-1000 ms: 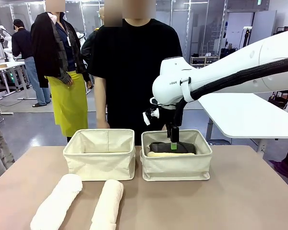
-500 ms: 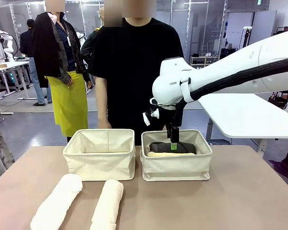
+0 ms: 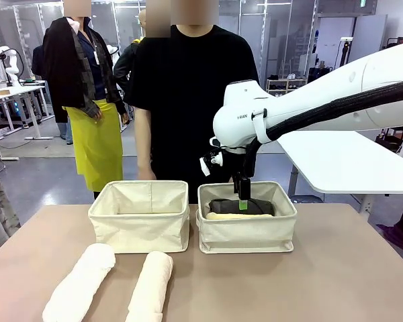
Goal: Divide the towels into two baskets.
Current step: Pick up one hotel-folded towel from the bottom of the table and place it in the Fabric basket indicated by the person.
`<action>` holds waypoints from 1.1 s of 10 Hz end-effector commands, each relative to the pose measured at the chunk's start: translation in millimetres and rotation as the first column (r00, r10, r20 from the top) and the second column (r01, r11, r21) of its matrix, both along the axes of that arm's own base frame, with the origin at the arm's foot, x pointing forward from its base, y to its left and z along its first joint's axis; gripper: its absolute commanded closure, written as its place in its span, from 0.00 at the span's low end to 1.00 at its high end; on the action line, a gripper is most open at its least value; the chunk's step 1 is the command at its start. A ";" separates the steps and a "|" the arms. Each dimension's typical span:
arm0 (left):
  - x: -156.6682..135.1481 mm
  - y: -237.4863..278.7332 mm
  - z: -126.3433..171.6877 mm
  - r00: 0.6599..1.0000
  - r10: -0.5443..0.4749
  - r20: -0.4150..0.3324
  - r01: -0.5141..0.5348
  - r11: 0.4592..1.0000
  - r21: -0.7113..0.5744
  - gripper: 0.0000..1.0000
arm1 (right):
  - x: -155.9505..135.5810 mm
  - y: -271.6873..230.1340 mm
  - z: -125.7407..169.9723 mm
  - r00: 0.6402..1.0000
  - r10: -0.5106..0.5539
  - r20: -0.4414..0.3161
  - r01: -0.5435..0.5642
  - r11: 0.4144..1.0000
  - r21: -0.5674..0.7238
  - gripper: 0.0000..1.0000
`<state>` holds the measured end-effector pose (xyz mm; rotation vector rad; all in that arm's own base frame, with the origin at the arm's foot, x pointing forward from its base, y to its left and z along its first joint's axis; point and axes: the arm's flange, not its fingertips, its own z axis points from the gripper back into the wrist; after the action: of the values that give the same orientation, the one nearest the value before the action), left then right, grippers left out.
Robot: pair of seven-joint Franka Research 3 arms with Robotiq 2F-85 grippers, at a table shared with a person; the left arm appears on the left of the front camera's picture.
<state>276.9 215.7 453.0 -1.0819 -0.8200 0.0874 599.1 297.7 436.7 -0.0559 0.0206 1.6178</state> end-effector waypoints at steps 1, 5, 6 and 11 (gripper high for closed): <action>-1.7 1.3 0.9 1.000 0.002 0.007 -0.002 1.000 -0.004 0.00 | -12.0 -8.5 14.8 1.000 0.000 -0.022 0.001 1.000 0.023 0.00; -1.7 1.3 0.9 1.000 0.002 0.007 -0.002 1.000 -0.004 0.00 | -95.8 -67.0 61.2 0.977 -0.209 -0.031 0.211 0.974 0.088 0.00; -1.7 1.3 0.9 1.000 0.002 0.007 -0.002 1.000 -0.004 0.00 | -106.3 -95.9 65.3 0.956 -0.283 -0.073 0.291 0.945 0.151 0.00; -1.7 1.3 0.9 1.000 0.002 0.007 -0.002 1.000 -0.004 0.00 | -161.6 -289.7 68.8 0.763 -0.525 -0.376 0.646 0.620 0.445 0.00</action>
<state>276.9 215.7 453.3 -1.0814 -0.8205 0.0870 446.8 26.2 510.6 0.4587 -0.1955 0.9264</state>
